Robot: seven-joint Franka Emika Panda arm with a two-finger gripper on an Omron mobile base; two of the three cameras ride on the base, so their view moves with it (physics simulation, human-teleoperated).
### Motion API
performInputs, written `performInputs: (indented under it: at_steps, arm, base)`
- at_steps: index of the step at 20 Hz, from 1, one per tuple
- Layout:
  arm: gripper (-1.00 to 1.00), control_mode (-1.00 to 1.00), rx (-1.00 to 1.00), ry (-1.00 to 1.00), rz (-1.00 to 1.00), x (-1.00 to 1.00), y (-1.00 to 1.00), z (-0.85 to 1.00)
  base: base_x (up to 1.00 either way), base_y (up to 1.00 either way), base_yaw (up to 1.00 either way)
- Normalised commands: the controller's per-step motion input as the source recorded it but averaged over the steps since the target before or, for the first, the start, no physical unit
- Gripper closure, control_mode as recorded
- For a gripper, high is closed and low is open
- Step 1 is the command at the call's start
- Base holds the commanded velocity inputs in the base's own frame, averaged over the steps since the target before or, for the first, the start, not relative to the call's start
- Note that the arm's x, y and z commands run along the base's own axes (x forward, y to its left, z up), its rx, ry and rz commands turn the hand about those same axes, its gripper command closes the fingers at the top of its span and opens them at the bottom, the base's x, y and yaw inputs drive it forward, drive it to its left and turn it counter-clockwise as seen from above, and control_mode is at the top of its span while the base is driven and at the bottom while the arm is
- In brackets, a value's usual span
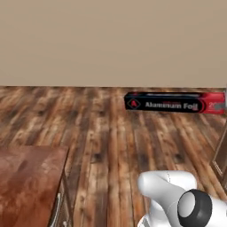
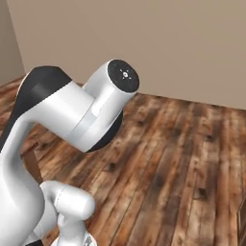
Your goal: Retrieve the tupperware and aluminum foil from the cabinet and place them on the dining counter near the plate with mushroom and sweet potato to prepare for storing leftovers.
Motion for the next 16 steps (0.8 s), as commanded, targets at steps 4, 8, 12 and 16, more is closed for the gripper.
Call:
performInputs:
  at_steps: [4,8,12,16]
  arm:
    - [1.00,1.00,0.00,0.00,0.00,0.00,0.00,0.00]
    - [1.00,1.00,0.00,0.00,0.00,0.00,0.00,0.00]
    - [1.00,1.00,0.00,0.00,0.00,0.00,0.00,0.00]
    - [1.00,1.00,0.00,0.00,0.00,0.00,0.00,0.00]
  base:
    - [1.00,-0.07,0.39]
    - [1.00,-0.05,0.56]
    - [1.00,-0.04,0.60]
    - [1.00,-0.10,0.59]
